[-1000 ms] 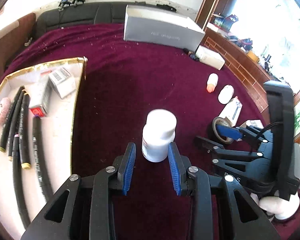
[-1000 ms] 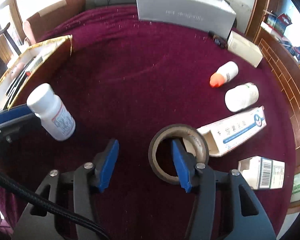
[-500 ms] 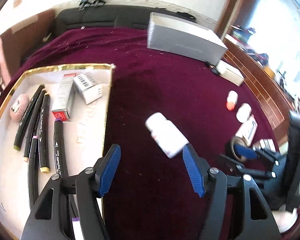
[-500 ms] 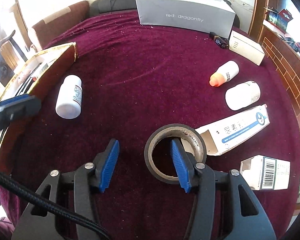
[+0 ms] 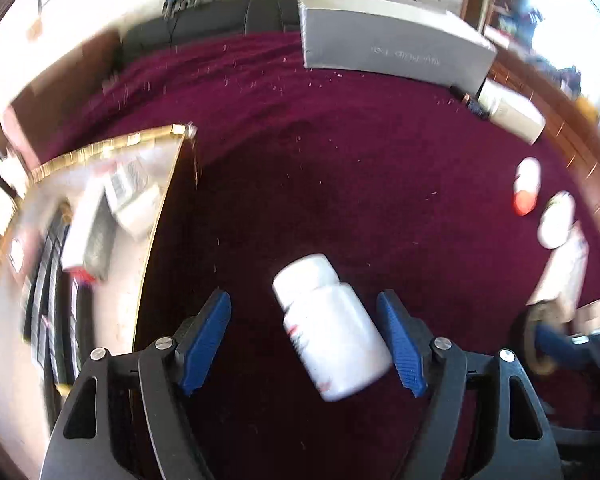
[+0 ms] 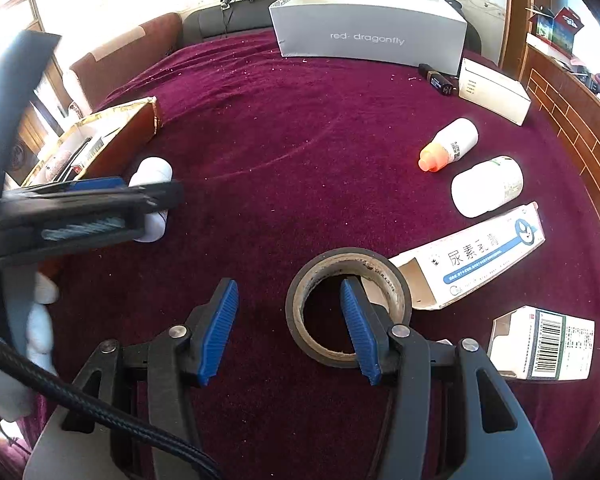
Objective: Organize objects
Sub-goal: 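Close the right gripper on the rim of the black tape roll, then carry the pill bottle and tape roll over the tray with both grippers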
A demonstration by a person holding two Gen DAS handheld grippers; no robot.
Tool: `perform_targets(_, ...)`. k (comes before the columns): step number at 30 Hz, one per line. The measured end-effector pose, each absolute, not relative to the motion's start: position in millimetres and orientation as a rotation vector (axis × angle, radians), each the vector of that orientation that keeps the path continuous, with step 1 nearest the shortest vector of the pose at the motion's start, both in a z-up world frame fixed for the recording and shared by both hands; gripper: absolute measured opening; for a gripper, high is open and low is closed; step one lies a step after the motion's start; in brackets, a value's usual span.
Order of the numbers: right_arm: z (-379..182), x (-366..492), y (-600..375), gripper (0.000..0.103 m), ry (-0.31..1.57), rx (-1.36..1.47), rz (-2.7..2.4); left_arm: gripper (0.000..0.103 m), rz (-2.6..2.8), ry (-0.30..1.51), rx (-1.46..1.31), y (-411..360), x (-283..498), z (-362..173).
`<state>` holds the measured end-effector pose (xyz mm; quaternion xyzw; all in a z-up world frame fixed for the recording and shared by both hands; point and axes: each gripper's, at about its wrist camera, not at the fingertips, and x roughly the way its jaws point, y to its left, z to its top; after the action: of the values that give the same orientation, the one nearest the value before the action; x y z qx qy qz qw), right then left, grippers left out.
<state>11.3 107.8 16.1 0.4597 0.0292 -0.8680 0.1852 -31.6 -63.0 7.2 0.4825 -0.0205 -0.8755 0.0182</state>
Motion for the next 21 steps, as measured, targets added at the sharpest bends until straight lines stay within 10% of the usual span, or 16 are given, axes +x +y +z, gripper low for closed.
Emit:
perform_targets(3,16,11,108,0.053,0.084,1.295,-2.447,0.068,-2.746,-0.163,1.464,-54,-30,4)
perform_targets(5,16,11,107,0.053,0.092,1.294,-2.449,0.031,-2.803,-0.083,1.529,-57,-29,6)
perform_targets(11,17,10,110,0.012,0.132,1.307,-2.492,0.031,-2.887,0.091,1.547,-75,-5,21)
perform_targets(21,38,27,130,0.009,-0.078,1.279,-2.527,0.030,-3.023,0.206,1.384,-119,44,58)
